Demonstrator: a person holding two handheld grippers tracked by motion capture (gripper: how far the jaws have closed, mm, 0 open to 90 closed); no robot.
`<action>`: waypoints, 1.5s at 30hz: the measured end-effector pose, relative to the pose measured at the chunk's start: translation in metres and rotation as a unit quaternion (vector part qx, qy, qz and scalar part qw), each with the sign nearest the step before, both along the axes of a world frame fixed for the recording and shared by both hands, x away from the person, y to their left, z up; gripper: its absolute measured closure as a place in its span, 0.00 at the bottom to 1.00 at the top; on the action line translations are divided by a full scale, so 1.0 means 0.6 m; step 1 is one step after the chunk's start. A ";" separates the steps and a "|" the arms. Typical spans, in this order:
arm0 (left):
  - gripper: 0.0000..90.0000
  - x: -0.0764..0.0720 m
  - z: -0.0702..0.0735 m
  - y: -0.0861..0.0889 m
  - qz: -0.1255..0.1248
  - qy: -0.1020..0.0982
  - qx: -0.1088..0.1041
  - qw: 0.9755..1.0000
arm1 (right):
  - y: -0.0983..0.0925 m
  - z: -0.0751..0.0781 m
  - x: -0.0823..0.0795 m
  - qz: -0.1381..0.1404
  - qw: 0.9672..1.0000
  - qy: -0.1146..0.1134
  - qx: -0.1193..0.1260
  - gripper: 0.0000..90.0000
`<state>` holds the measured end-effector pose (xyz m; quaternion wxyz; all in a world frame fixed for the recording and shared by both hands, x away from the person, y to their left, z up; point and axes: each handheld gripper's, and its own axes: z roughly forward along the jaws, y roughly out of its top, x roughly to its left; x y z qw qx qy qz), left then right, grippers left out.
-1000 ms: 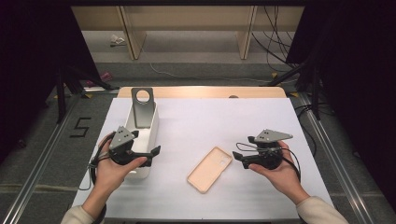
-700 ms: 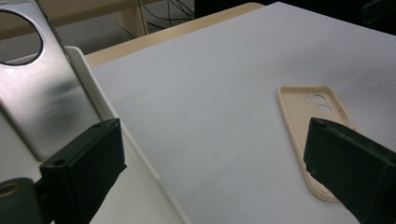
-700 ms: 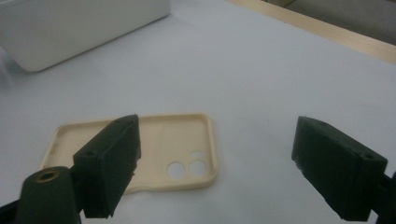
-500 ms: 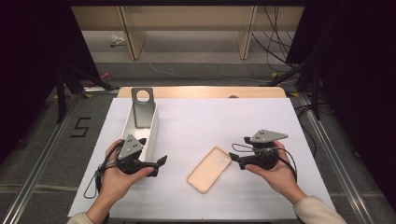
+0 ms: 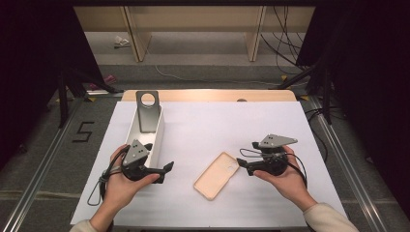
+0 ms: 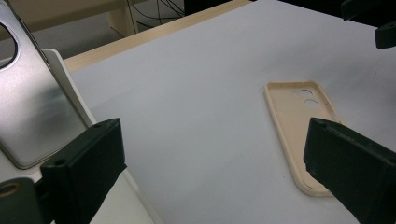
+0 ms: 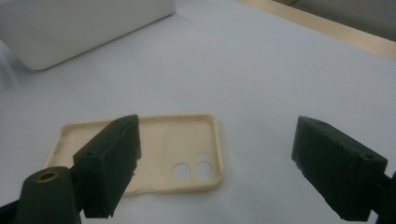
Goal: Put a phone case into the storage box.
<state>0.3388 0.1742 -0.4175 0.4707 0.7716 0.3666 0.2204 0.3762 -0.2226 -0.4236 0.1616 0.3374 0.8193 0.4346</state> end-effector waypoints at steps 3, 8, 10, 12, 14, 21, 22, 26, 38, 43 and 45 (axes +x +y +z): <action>0.06 0.000 -0.001 0.000 -0.001 0.001 0.000 1.000 | 0.000 0.000 0.000 0.000 1.000 0.000 0.000 0.18; 0.06 0.000 -0.001 -0.001 -0.002 0.001 -0.002 1.000 | 0.000 0.000 0.001 0.000 1.000 -0.002 0.001 0.18; 0.06 0.001 -0.001 -0.001 -0.003 0.001 -0.002 1.000 | 0.000 0.000 0.001 -0.001 1.000 0.000 0.000 0.18; 0.06 0.001 -0.002 -0.002 -0.004 0.002 0.000 1.000 | 0.000 -0.001 0.002 -0.001 1.000 0.000 0.001 0.18; 0.06 0.001 -0.003 -0.002 -0.004 0.003 0.000 1.000 | 0.000 -0.001 0.002 -0.002 1.000 0.000 0.001 0.18; 0.06 0.002 -0.004 -0.001 -0.002 0.004 -0.001 1.000 | 0.003 0.000 0.001 0.001 1.000 0.002 0.000 0.18; 0.06 0.003 -0.004 -0.001 -0.003 0.005 -0.003 1.000 | 0.004 0.000 0.001 0.003 1.000 0.003 0.001 0.19; 0.06 0.002 -0.005 -0.002 -0.003 0.005 -0.001 1.000 | 0.011 -0.003 -0.002 0.018 1.000 0.017 -0.003 0.29; 0.07 0.002 -0.003 -0.005 -0.002 0.004 -0.001 1.000 | 0.029 -0.014 -0.010 0.062 0.992 0.066 -0.085 1.00; 0.07 0.002 -0.004 -0.005 -0.003 0.005 -0.001 1.000 | 0.032 -0.031 -0.001 0.064 0.982 0.122 -0.128 1.00; 0.08 0.002 -0.004 -0.005 -0.002 0.005 -0.001 1.000 | 0.035 -0.040 0.001 0.063 0.979 0.134 -0.142 1.00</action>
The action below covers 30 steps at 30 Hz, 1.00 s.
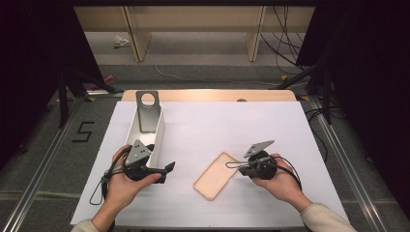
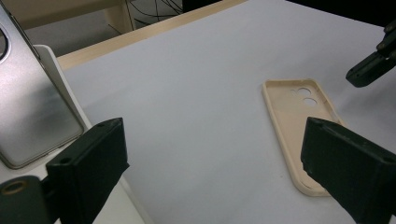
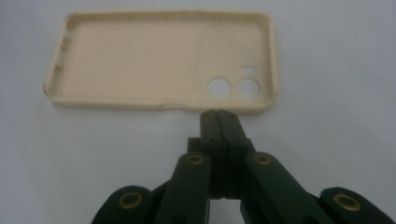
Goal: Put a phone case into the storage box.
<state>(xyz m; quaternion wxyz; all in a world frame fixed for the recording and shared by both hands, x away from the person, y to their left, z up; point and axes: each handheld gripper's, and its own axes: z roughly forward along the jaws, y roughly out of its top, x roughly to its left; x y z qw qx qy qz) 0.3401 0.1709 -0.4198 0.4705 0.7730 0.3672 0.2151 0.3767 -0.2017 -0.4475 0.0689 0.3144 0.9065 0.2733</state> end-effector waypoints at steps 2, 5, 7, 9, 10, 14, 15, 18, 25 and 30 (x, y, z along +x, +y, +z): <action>0.08 0.000 0.000 0.000 0.000 0.000 0.000 1.000 | 0.002 0.000 0.000 -0.001 1.000 -0.003 0.004 1.00; 0.08 0.000 -0.001 -0.001 -0.001 0.001 0.000 1.000 | 0.012 0.009 0.001 0.008 1.000 -0.015 0.013 1.00; 0.08 0.000 -0.001 -0.002 -0.002 0.001 0.001 1.000 | 0.029 0.008 -0.001 0.020 1.000 -0.014 0.015 1.00; 0.08 -0.001 -0.001 -0.003 -0.003 0.001 0.000 1.000 | 0.052 0.004 -0.007 0.038 0.999 -0.005 0.011 1.00; 0.08 -0.001 0.000 -0.003 -0.003 0.000 0.000 1.000 | 0.059 0.002 -0.009 0.046 0.999 -0.004 0.008 1.00; 0.08 -0.001 0.001 -0.003 -0.004 -0.001 0.000 1.000 | 0.095 -0.003 -0.018 0.073 0.997 0.004 0.004 1.00; 0.08 -0.001 0.001 -0.003 -0.004 -0.001 -0.001 1.000 | 0.101 -0.003 -0.020 0.077 0.997 0.007 0.003 1.00; 0.08 -0.002 0.000 -0.003 -0.005 0.000 0.000 1.000 | 0.113 -0.007 -0.022 0.078 0.997 0.011 -0.004 1.00; 0.08 -0.001 -0.001 -0.004 -0.006 0.001 0.001 1.000 | 0.119 -0.017 -0.021 0.079 0.997 0.021 -0.017 1.00; 0.08 -0.002 -0.001 -0.005 -0.007 0.001 0.001 1.000 | 0.119 -0.021 -0.021 0.084 0.996 0.030 -0.028 1.00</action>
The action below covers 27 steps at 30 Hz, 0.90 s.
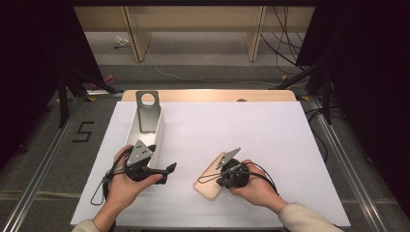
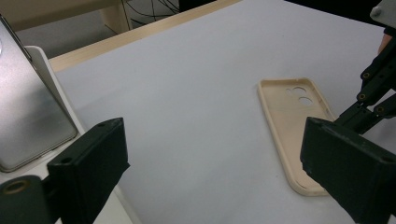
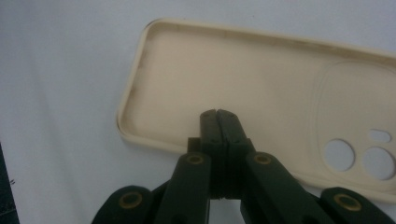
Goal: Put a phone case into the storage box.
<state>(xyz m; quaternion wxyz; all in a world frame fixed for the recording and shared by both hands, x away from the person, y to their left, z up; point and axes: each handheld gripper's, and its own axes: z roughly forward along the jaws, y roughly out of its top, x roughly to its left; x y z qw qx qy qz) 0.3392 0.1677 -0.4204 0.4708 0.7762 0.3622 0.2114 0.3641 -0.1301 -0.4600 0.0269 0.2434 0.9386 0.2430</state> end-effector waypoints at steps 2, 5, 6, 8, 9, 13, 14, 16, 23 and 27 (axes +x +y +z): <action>0.08 0.000 0.000 0.000 0.000 0.000 0.000 1.000 | 0.000 0.000 0.000 0.000 1.000 -0.001 -0.001 1.00; 0.08 0.000 0.000 0.000 0.000 0.000 0.000 1.000 | 0.001 0.000 0.000 0.003 1.000 -0.002 -0.003 1.00; 0.08 0.000 0.000 -0.001 0.000 0.000 0.000 1.000 | 0.001 0.001 0.000 0.005 1.000 -0.002 -0.005 1.00; 0.08 -0.001 0.000 -0.001 -0.001 0.000 0.000 1.000 | 0.001 0.002 -0.001 0.006 1.000 -0.001 -0.009 1.00; 0.08 -0.001 0.000 -0.002 -0.002 0.001 0.000 1.000 | 0.000 0.002 -0.001 0.008 1.000 0.000 -0.012 1.00; 0.08 -0.001 -0.001 -0.002 -0.002 0.002 0.000 1.000 | -0.001 0.004 -0.002 0.015 1.000 -0.002 -0.025 1.00; 0.08 -0.001 -0.001 -0.002 -0.002 0.002 0.000 1.000 | -0.001 0.005 -0.002 0.018 0.999 -0.003 -0.029 1.00; 0.08 -0.001 -0.001 -0.002 -0.003 0.002 0.000 1.000 | -0.002 0.006 -0.003 0.020 0.999 -0.001 -0.036 1.00; 0.08 -0.002 -0.001 -0.002 -0.004 0.001 0.001 1.000 | -0.015 0.009 -0.003 0.023 0.998 0.006 -0.051 1.00; 0.08 -0.002 0.000 -0.002 -0.004 -0.001 0.002 1.000 | -0.024 0.011 -0.004 0.022 0.998 0.009 -0.061 1.00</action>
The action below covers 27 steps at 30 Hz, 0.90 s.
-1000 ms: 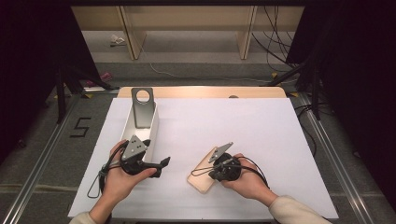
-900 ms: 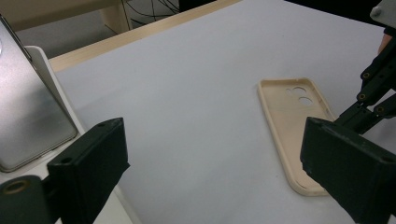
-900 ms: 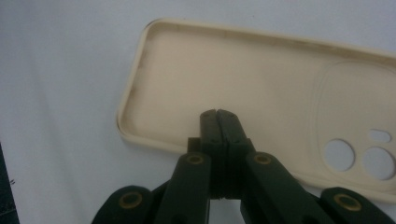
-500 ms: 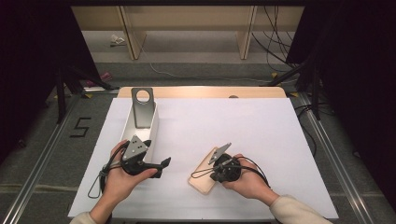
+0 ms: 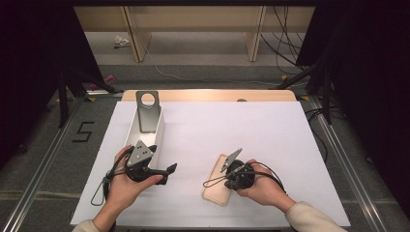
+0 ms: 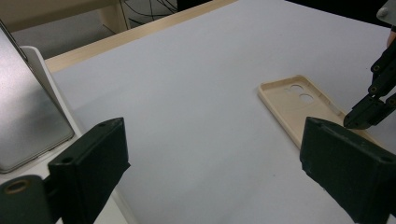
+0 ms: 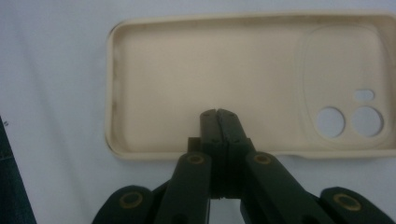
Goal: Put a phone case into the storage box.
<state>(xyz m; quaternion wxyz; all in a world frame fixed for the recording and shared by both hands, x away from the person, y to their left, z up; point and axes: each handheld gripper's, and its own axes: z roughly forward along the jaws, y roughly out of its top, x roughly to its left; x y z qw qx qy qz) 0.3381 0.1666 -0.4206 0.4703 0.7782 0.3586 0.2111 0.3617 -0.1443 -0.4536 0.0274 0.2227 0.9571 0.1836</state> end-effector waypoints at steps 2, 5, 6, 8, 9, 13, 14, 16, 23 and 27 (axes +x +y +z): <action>0.08 0.000 0.000 0.000 -0.001 0.000 0.000 1.000 | -0.006 0.001 0.001 0.002 1.000 0.002 -0.005 1.00; 0.08 0.000 -0.001 -0.001 -0.003 0.000 0.001 1.000 | -0.015 0.002 0.002 -0.001 1.000 0.003 -0.008 1.00; 0.08 0.000 -0.001 -0.001 -0.003 0.000 0.002 1.000 | -0.017 0.002 0.003 0.001 1.000 0.004 -0.008 1.00; 0.08 -0.001 -0.001 -0.002 -0.003 0.000 0.003 1.000 | -0.021 0.002 0.003 -0.002 1.000 0.004 -0.013 1.00; 0.08 -0.001 -0.001 -0.002 -0.003 0.000 0.002 1.000 | -0.023 0.003 0.004 0.003 1.000 0.002 -0.016 1.00; 0.09 -0.001 -0.001 -0.003 -0.005 0.000 0.003 1.000 | -0.027 0.003 0.005 -0.001 1.000 0.003 -0.016 1.00; 0.09 -0.001 -0.002 -0.003 -0.005 0.000 0.004 1.000 | -0.027 0.003 0.004 -0.003 1.000 0.004 -0.017 1.00; 0.09 -0.001 -0.002 -0.003 -0.006 0.000 0.003 1.000 | -0.026 0.002 0.004 0.001 1.000 0.002 -0.020 1.00; 0.09 -0.002 -0.002 -0.004 -0.010 -0.001 0.003 1.000 | -0.029 0.002 0.004 -0.002 1.000 0.005 -0.028 1.00; 0.09 -0.002 -0.003 -0.005 -0.012 -0.001 0.003 1.000 | -0.030 0.001 0.004 0.001 0.999 0.005 -0.032 1.00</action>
